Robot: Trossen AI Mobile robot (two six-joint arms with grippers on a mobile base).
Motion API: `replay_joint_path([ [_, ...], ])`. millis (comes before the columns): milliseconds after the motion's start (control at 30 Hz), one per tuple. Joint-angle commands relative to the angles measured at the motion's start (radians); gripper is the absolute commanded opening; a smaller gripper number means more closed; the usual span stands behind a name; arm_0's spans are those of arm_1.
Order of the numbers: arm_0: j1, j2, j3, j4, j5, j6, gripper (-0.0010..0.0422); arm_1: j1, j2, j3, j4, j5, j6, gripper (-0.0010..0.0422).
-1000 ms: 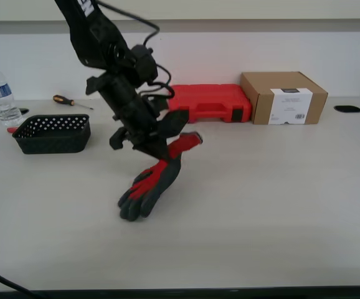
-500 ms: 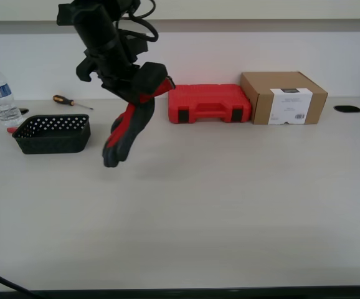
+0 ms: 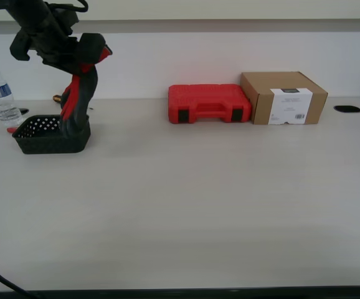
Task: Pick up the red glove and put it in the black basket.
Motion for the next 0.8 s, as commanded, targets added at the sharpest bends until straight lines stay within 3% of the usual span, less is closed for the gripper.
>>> replay_joint_path([
  [33,0.0,0.0,0.001,0.003,0.0,0.003,0.0,0.058,0.001,0.001,0.005,0.002,0.031,0.0],
  [200,0.0,0.0,0.001,0.003,0.0,0.003,0.0,0.208,0.001,0.001,0.077,0.004,0.032,0.0],
  [300,0.001,0.0,0.001,0.003,0.0,0.003,0.0,0.261,0.001,0.001,0.097,0.065,0.026,0.0],
  [567,0.001,0.0,0.001,0.003,0.0,0.003,0.0,0.269,0.001,0.001,0.149,0.068,0.026,0.0008],
  [700,0.001,0.0,0.001,0.003,0.0,0.003,0.0,0.27,0.001,0.001,0.167,0.068,0.026,0.0103],
  [800,0.001,0.0,0.001,0.003,0.0,0.003,0.0,0.271,0.001,0.001,0.183,0.068,0.033,0.0244],
])
